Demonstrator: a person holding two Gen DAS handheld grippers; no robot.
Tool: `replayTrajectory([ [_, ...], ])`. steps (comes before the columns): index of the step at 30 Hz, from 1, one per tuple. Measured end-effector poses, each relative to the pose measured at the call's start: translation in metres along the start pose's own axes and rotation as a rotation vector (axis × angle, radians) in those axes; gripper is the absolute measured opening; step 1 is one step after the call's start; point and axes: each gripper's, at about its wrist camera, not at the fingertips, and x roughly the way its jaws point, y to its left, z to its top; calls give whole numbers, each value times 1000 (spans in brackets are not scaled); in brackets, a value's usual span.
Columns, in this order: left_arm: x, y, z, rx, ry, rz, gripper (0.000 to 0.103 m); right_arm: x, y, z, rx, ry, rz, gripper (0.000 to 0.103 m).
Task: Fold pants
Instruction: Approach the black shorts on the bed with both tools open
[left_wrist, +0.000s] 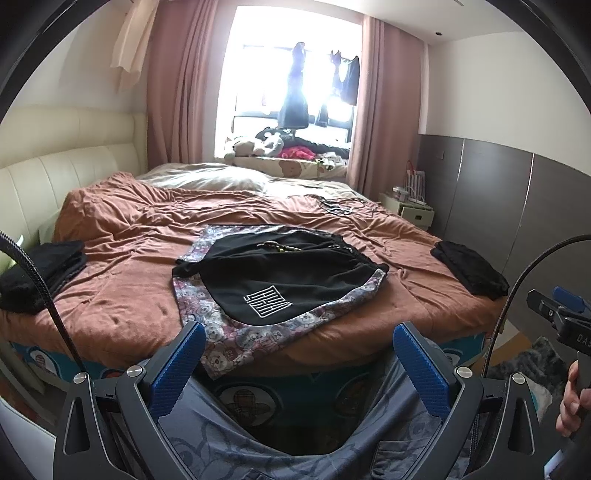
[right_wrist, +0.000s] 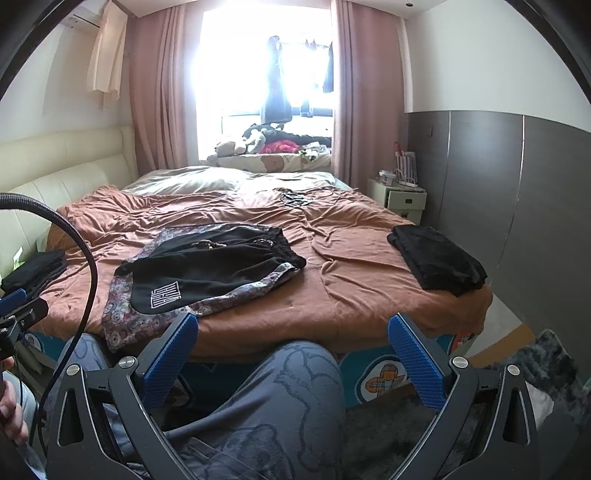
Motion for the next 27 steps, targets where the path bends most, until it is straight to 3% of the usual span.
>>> replayTrajectory([
  [27, -12, 3, -4, -6, -25, 10, 103, -2, 7, -1, -24, -18, 10, 103],
])
